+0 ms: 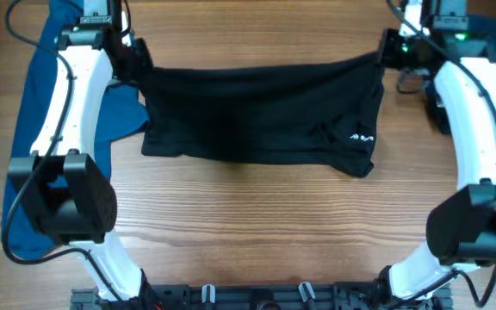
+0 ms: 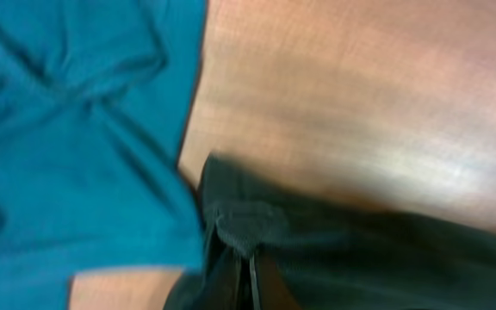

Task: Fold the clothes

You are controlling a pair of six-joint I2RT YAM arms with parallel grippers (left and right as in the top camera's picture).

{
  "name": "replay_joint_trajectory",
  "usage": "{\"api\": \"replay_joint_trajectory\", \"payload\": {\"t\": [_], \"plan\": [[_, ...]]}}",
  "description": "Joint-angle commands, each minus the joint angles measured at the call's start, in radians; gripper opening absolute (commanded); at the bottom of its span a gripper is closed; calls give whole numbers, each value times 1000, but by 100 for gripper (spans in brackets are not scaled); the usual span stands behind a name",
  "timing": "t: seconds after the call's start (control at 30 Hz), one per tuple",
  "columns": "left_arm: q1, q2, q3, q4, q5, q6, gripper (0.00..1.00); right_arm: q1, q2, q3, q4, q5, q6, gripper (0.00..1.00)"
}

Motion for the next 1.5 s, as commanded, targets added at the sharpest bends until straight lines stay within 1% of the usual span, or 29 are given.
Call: {"api": "replay_joint_trajectory", "payload": {"t": [0.0,0.07,0.13,0.23,0.4,0.47,0.5,0.6,0.63,0.67,0.7,0.77,0.8,0.83,0.93,0.97,1.03,1.17,1.3,1.47], "plan": [[8,-38,6,-89,-10,16,4,-10,23,-29,-98,-6,1,4],[8,-38,6,-130,-31,21,4,-10,31,-68,-115,-17,3,5],[8,-35,4,-153,-91,21,4,-11,37,-119,-101,-41,4,4],[11,-29,-11,-134,-129,16,4,-12,42,-192,-60,-50,18,4],[21,12,-23,-68,-130,16,4,-15,42,-294,19,-49,73,4],[21,36,-24,-81,-129,14,4,-15,43,-344,21,-50,109,6],[21,40,-24,-93,-129,14,4,-15,43,-357,20,-50,111,8],[21,50,-24,-147,-129,14,4,-16,43,-376,8,-50,134,36],[21,50,-24,-169,-129,14,4,-16,43,-376,7,-51,134,40],[21,50,-24,-194,-127,14,5,-16,41,-375,10,-56,135,41],[21,50,-24,-212,-124,14,10,-18,41,-370,14,-76,135,41],[21,50,-24,-247,-122,14,30,-21,41,-342,21,-112,131,41],[21,50,-24,-256,-122,14,31,-21,41,-320,23,-113,130,41],[21,50,-24,-257,-122,14,30,-21,41,-294,29,-116,117,40],[21,50,-24,-249,-121,13,6,-20,41,-201,50,-122,66,38],[21,50,-24,-243,-112,13,4,-21,41,-159,66,-117,47,37],[21,50,-24,-230,-82,13,4,-20,41,-109,111,-105,20,36],[21,50,-24,-203,-39,13,4,-20,53,-101,214,-103,-4,36],[20,50,-24,-195,-27,13,4,-12,124,-101,203,-104,-44,36],[20,50,-24,-192,-27,13,4,30,237,-101,183,-123,-53,36]]}}
